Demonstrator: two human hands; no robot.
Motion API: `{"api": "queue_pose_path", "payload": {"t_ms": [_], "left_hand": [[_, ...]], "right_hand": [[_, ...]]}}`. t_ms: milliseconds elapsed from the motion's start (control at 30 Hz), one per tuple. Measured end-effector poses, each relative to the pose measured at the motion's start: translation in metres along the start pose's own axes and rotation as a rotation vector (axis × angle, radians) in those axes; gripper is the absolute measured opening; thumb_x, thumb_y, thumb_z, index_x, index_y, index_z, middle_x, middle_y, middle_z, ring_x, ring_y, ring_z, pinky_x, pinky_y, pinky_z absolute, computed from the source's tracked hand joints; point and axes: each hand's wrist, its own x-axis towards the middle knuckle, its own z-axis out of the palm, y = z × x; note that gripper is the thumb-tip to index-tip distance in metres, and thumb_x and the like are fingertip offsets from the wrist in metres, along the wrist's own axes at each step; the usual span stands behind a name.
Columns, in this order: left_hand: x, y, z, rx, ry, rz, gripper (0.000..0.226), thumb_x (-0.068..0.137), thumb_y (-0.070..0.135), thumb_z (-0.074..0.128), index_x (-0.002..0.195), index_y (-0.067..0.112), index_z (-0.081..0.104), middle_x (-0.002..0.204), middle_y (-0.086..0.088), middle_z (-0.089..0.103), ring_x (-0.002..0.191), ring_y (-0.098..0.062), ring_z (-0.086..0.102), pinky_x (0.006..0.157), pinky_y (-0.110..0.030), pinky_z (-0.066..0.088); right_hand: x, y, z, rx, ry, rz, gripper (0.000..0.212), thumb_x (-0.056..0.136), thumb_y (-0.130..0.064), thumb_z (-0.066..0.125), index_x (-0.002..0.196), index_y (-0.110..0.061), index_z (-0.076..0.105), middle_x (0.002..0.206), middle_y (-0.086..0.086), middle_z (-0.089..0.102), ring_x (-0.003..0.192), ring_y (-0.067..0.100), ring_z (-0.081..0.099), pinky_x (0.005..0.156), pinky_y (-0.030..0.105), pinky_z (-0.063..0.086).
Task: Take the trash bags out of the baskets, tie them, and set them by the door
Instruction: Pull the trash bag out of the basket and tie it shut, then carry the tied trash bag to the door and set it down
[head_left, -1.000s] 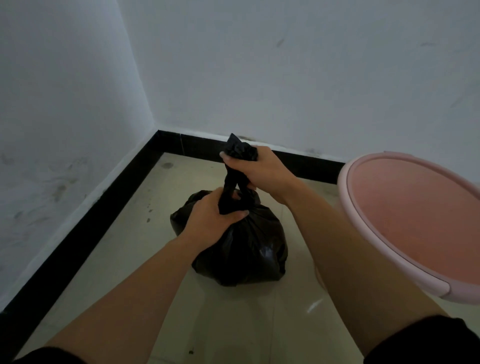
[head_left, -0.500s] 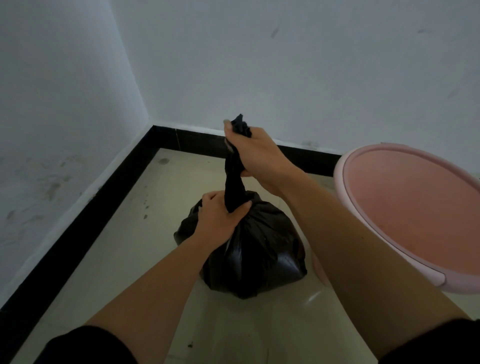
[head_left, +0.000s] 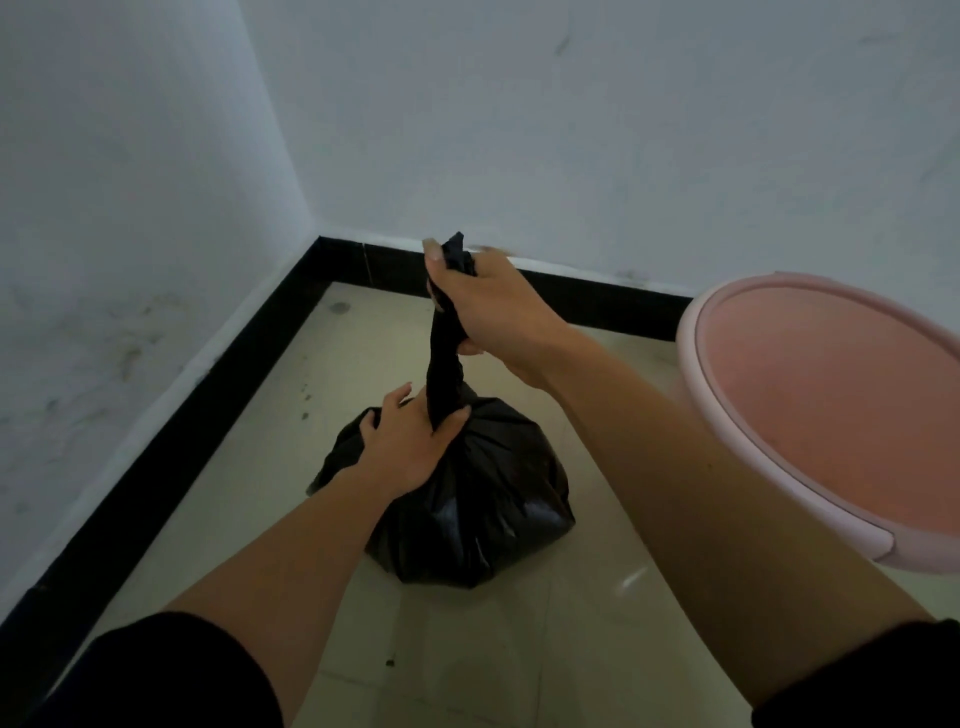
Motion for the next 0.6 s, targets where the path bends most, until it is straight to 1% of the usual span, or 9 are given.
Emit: {"api": "queue_pose_path", "payload": {"t_ms": [33,100,200,267,333,400,467,533,600], "left_hand": [[0.000,-0.003,-0.002,-0.026,0.002,0.008,0.049,0.090,0.062,0.042,0.128,0.032,0.049,0.132,0.007,0.052,0.139,-0.019,0.028,0.114,-0.051,0.018],[0.000,-0.007,-0.011,-0.104,0.041,0.007,0.052,0.078,0.073,0.049,0.111,0.032,0.051,0.113,0.007,0.058,0.121,-0.024,0.048,0.104,-0.052,0.037],[-0.003,-0.005,-0.026,-0.159,0.067,0.039,0.060,0.068,0.076,0.057,0.103,0.027,0.050,0.101,0.004,0.061,0.101,-0.022,0.059,0.087,-0.046,0.051],[-0.008,-0.005,-0.038,-0.144,0.035,0.075,0.058,0.069,0.071,0.063,0.104,0.026,0.054,0.100,0.004,0.062,0.097,-0.019,0.061,0.085,-0.042,0.053],[-0.016,-0.002,-0.053,-0.097,-0.011,0.098,0.067,0.064,0.077,0.061,0.109,0.028,0.056,0.103,0.008,0.062,0.098,-0.015,0.061,0.086,-0.040,0.053],[-0.026,0.003,-0.073,-0.090,-0.027,0.075,0.077,0.060,0.084,0.056,0.114,0.029,0.054,0.107,0.009,0.063,0.102,-0.013,0.060,0.088,-0.039,0.052],[-0.038,0.010,-0.090,-0.118,-0.018,0.049,0.078,0.061,0.080,0.059,0.117,0.027,0.052,0.109,0.008,0.064,0.103,-0.013,0.060,0.089,-0.040,0.052],[-0.057,0.025,-0.121,-0.152,-0.001,0.016,0.074,0.063,0.071,0.063,0.119,0.024,0.052,0.110,0.006,0.064,0.104,-0.013,0.061,0.090,-0.040,0.052],[-0.081,0.048,-0.159,-0.197,0.016,-0.012,0.063,0.071,0.056,0.068,0.121,0.021,0.051,0.111,0.004,0.064,0.105,-0.014,0.061,0.091,-0.040,0.051]], "right_hand": [[0.001,-0.001,-0.001,-0.001,-0.029,-0.006,0.044,0.103,-0.038,0.038,0.067,-0.012,0.043,0.063,0.001,0.045,0.050,0.010,0.039,0.052,0.021,0.040],[0.003,-0.004,-0.003,-0.007,-0.043,-0.023,0.042,0.101,-0.038,0.043,0.068,-0.012,0.050,0.073,0.006,0.053,0.051,0.010,0.044,0.052,0.022,0.041],[0.005,-0.014,-0.001,-0.034,-0.072,-0.044,0.039,0.098,-0.039,0.051,0.070,-0.012,0.058,0.081,0.011,0.059,0.062,0.015,0.051,0.054,0.021,0.044],[0.005,-0.026,0.004,-0.106,-0.131,-0.045,0.038,0.097,-0.040,0.053,0.073,-0.011,0.061,0.081,0.011,0.061,0.065,0.016,0.054,0.053,0.018,0.044],[0.004,-0.037,0.007,-0.152,-0.168,-0.026,0.038,0.096,-0.040,0.054,0.073,-0.011,0.062,0.080,0.012,0.061,0.062,0.014,0.054,0.049,0.014,0.043],[0.000,-0.054,0.009,-0.196,-0.216,0.006,0.037,0.096,-0.038,0.055,0.072,-0.010,0.062,0.081,0.013,0.063,0.057,0.010,0.054,0.046,0.010,0.041],[-0.005,-0.068,0.009,-0.235,-0.250,0.017,0.035,0.094,-0.037,0.058,0.071,-0.011,0.063,0.082,0.013,0.068,0.057,0.005,0.057,0.048,0.009,0.042],[-0.011,-0.098,0.010,-0.254,-0.300,0.037,0.037,0.092,-0.037,0.062,0.072,-0.006,0.065,0.078,0.011,0.069,0.057,0.003,0.060,0.052,0.012,0.045],[-0.013,-0.138,0.008,-0.269,-0.337,0.049,0.044,0.089,-0.038,0.066,0.077,0.004,0.064,0.075,0.015,0.066,0.062,0.011,0.061,0.063,0.025,0.054]]}}
